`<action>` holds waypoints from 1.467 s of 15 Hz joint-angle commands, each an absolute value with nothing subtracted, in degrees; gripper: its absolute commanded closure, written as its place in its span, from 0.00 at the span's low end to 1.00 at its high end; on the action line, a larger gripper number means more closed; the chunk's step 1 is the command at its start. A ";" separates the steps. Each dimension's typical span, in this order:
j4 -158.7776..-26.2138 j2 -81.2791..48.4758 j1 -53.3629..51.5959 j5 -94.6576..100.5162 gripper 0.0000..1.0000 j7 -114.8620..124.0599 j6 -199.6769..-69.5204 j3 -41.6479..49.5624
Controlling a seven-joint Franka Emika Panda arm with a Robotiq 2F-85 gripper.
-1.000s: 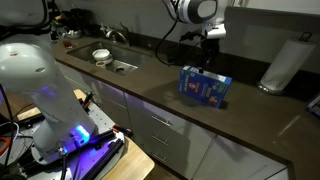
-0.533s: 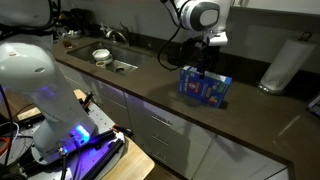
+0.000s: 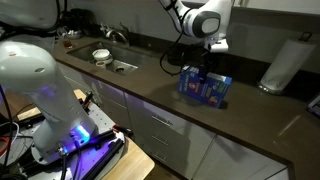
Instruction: Put the contents of the box on the counter
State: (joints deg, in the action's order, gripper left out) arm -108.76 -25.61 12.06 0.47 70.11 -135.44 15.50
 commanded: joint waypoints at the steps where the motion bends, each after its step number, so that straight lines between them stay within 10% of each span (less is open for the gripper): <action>1: -105.37 -27.21 13.92 -3.18 0.00 65.63 -134.55 15.32; 12: -101.31 -30.75 16.19 -7.21 0.00 62.20 -134.43 15.67; 15: -100.84 -31.25 16.25 -7.25 0.29 62.24 -134.40 15.64; 22: -101.55 -30.27 15.82 -6.83 0.31 62.59 -134.92 15.89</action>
